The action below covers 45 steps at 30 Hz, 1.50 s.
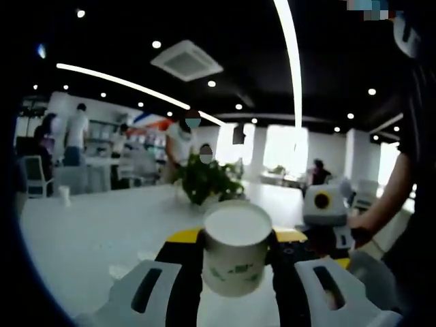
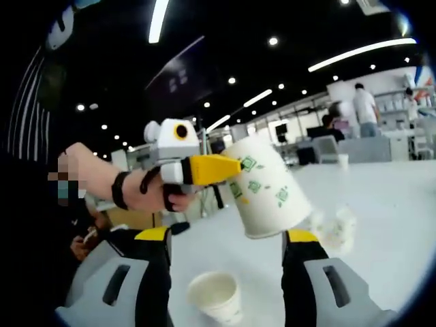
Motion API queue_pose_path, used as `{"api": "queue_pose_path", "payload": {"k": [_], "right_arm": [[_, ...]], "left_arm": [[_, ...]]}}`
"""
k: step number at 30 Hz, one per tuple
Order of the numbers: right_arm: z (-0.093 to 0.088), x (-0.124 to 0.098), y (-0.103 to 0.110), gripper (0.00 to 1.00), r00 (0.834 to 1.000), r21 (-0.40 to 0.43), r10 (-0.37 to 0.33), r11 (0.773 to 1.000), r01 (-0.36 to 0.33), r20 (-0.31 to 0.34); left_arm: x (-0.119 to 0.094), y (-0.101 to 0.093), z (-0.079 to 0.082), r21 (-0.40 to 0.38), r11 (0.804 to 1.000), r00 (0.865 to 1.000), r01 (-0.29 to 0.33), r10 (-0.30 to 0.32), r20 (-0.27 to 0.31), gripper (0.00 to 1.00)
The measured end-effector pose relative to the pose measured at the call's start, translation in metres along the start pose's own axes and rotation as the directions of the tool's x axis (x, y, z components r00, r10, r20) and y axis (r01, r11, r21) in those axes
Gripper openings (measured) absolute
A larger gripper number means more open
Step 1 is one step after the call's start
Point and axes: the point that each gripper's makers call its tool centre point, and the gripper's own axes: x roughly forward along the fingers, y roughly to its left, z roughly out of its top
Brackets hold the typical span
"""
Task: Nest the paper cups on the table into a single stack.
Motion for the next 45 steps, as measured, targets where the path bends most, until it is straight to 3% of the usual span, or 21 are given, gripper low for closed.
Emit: {"api": "queue_pose_path", "payload": {"k": [13, 32, 41, 45], "right_arm": [[0.005, -0.012, -0.001, 0.54, 1.000, 0.008, 0.008, 1.000, -0.008, 0.026], [0.022, -0.020, -0.005, 0.41, 0.997, 0.017, 0.029, 0.999, -0.030, 0.065], [0.033, -0.022, -0.007, 0.28, 0.994, 0.059, 0.044, 0.997, -0.050, 0.103], [0.041, -0.025, -0.007, 0.16, 0.990, 0.072, 0.052, 0.995, -0.061, 0.130]], "left_arm": [[-0.002, -0.007, -0.007, -0.015, 1.000, 0.999, 0.026, -0.027, -0.026, 0.36], [-0.015, -0.009, -0.029, -0.030, 0.998, 0.993, 0.064, -0.066, -0.095, 0.36], [-0.020, -0.012, -0.038, -0.040, 0.996, 0.990, 0.074, -0.079, -0.113, 0.36], [-0.022, -0.015, -0.044, -0.038, 0.996, 0.988, 0.081, -0.085, -0.126, 0.35]]}}
